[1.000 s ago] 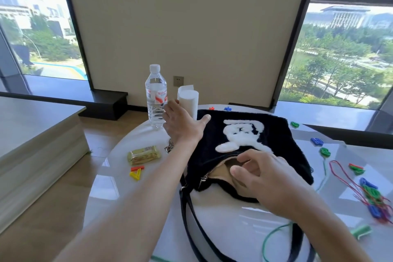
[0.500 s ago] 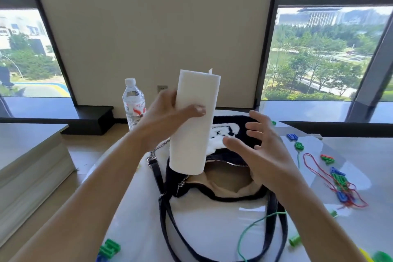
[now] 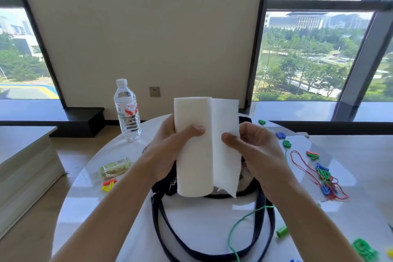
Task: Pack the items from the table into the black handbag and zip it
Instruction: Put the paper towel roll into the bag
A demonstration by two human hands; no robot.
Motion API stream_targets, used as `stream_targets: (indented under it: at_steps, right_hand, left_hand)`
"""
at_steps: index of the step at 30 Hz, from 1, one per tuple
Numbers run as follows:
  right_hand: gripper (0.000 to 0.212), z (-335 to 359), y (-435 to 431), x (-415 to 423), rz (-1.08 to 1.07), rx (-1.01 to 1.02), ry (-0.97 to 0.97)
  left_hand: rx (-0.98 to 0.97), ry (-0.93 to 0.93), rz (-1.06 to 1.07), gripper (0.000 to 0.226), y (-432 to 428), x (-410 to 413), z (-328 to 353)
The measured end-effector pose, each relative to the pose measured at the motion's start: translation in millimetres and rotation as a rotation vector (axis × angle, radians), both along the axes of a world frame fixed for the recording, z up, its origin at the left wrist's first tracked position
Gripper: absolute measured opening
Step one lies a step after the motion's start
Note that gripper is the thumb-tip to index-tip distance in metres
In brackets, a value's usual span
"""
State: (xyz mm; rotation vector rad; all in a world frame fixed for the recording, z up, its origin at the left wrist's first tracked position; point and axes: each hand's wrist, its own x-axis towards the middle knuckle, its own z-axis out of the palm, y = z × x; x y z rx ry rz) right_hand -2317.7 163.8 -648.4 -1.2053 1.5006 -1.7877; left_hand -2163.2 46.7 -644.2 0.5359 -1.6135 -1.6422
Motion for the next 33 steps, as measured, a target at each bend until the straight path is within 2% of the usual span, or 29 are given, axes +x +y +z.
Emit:
stream_targets:
  at_steps: [2,6,8,9,10,12,14,17,19,23,25,27,29,30,33]
  right_hand:
    - [0.016,-3,-3,8,-0.055,0.016,0.124]
    - [0.016,-7,-10,23,-0.091,0.043,0.182]
    - [0.011,-10,-12,28,-0.070,0.092,0.236]
    - [0.021,-12,-12,31,-0.045,0.128,0.280]
    - [0.035,-14,-12,33,-0.023,0.161,0.326]
    - [0.057,-16,-11,39,-0.031,0.213,0.421]
    - [0.067,-17,-11,39,-0.081,0.210,0.464]
    - [0.074,-17,-9,33,-0.139,0.181,0.471]
    - [0.073,-18,-8,27,-0.165,0.167,0.459]
    - [0.047,-19,-8,4,-0.213,0.083,0.307]
    - [0.040,-16,-6,-13,-0.221,0.031,0.221]
    - [0.037,-13,-2,-29,-0.228,-0.037,0.146]
    - [0.034,-11,2,-43,-0.228,-0.103,0.069]
    - [0.031,-11,3,-48,-0.221,-0.128,0.038]
    - [0.025,-13,5,-57,-0.165,-0.163,0.022]
  left_hand:
    - [-0.015,-0.015,0.058,0.043,7,-9,-2]
    - [0.012,-0.026,0.215,0.057,21,-21,2]
    - [0.050,-0.053,0.297,0.054,24,-24,5]
    - [0.105,-0.043,0.322,0.047,24,-24,7]
    - [0.197,-0.011,0.308,0.042,26,-24,10]
    - [0.369,0.054,0.185,0.049,31,-23,16]
    - [0.399,0.058,0.073,0.057,36,-22,21]
    - [0.394,0.087,-0.055,0.049,38,-17,27]
    - [0.347,0.088,-0.136,0.048,34,-13,28]
    - [0.254,0.088,-0.307,0.057,23,-10,22]
    - [0.072,-0.069,-0.179,0.041,12,-8,15]
    - [-0.385,-0.380,0.031,0.017,0,-3,-1]
    - [-0.854,-0.770,0.118,0.014,-12,1,-29]
    - [-0.994,-0.922,0.126,0.015,-16,2,-43]
    - [-1.132,-1.185,0.148,0.024,-22,-1,-73]
